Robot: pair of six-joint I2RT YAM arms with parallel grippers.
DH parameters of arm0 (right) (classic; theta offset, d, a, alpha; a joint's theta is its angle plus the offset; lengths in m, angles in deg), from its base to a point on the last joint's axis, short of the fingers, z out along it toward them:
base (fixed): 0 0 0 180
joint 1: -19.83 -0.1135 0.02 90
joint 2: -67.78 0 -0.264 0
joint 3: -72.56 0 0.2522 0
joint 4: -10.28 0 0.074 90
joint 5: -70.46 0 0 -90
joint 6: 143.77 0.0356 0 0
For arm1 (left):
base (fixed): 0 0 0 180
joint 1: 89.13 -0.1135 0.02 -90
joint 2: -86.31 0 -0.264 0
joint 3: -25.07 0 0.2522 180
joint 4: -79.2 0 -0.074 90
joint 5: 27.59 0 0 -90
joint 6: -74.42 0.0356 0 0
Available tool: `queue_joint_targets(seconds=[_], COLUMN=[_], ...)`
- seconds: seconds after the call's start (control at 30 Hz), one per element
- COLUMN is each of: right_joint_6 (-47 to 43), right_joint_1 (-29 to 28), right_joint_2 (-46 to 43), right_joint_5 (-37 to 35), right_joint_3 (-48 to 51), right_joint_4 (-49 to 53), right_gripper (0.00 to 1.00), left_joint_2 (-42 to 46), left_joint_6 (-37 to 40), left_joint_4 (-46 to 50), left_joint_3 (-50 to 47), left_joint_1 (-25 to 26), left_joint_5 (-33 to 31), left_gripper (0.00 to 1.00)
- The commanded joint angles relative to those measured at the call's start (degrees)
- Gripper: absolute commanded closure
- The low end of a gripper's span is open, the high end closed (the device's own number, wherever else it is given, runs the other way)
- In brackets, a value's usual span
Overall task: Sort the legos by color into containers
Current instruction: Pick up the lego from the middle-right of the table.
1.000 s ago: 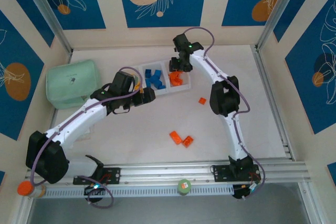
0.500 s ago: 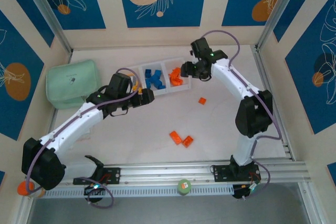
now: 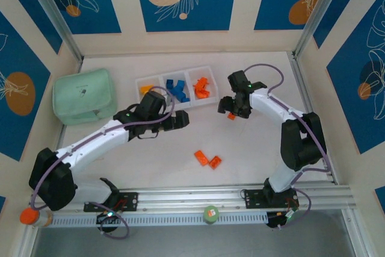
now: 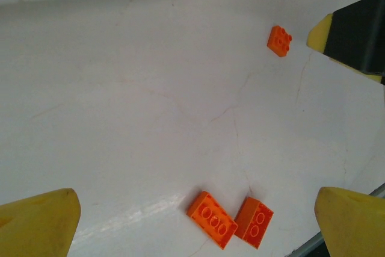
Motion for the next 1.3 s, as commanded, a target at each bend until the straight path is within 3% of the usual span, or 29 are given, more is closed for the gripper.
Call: queue_joint_targets(seconds=[0.0, 0.37, 0.8, 1.27], right_joint_6=[2.55, 1.95, 0.97, -0.84], right_joint_1=[0.26, 1.58, 1.1, 0.81], right_joint_2=[0.97, 9.45, 13.9, 11.83], right_joint_5=[0.49, -4.51, -5.38, -4.62], right_joint_3=[1.43, -1.63, -3.76, -2.36], right_joint_4=[-3.17, -4.42, -3.93, -3.88], right_gripper=[0.25, 0.28, 0.47, 0.7], left_joint_2=[-2.01, -5.59, -6.41, -5.89], left_joint_6=[-1.26, -2.69, -2.73, -2.69], left_joint_4=[-1.86, -4.04, -3.26, -2.62], left_joint_3=[1.62, 2.78, 3.45, 3.44], left_joint_1=[1.53, 3.25, 3.31, 3.32], left_joint_5=[-1.46, -1.92, -2.27, -2.06], left_gripper=[0.01, 0.01, 0.01, 0.01])
